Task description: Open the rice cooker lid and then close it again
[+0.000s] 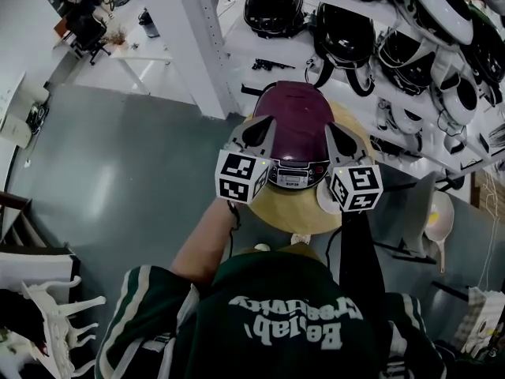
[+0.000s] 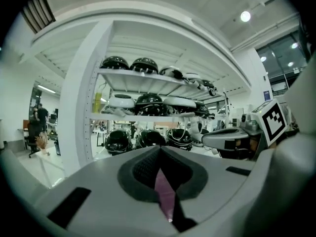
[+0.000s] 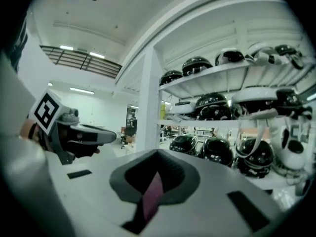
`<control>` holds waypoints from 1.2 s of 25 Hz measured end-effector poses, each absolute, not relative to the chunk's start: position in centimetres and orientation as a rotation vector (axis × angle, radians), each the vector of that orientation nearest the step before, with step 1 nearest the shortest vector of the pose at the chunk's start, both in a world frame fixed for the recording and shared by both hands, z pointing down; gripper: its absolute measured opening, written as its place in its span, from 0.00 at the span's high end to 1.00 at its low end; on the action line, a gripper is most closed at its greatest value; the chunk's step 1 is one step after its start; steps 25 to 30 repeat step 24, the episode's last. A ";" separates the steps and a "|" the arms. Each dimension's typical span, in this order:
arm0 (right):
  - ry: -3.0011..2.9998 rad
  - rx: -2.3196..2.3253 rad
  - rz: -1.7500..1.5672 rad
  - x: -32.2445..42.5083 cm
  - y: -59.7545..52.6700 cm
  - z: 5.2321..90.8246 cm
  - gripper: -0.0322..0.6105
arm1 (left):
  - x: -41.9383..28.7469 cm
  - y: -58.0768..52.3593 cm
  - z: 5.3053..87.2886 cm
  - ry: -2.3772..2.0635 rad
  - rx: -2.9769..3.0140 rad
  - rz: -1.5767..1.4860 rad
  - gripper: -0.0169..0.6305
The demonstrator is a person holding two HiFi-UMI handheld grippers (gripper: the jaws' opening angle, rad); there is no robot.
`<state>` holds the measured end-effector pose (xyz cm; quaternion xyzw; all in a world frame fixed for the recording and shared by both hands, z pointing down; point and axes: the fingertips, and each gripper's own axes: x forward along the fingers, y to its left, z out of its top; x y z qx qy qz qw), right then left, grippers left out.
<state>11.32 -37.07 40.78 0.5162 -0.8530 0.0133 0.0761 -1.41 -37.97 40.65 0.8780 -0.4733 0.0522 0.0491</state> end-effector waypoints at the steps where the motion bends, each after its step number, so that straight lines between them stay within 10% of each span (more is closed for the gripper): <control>1: -2.541 1.557 0.003 11.3 -36.9 40.2 0.95 | -1.5 -37.9 40.0 -1.446 2.685 0.144 0.97; 30: -2.480 1.701 -0.018 8.0 -29.4 39.5 0.95 | -4.5 -30.9 38.5 -1.370 2.790 0.124 0.97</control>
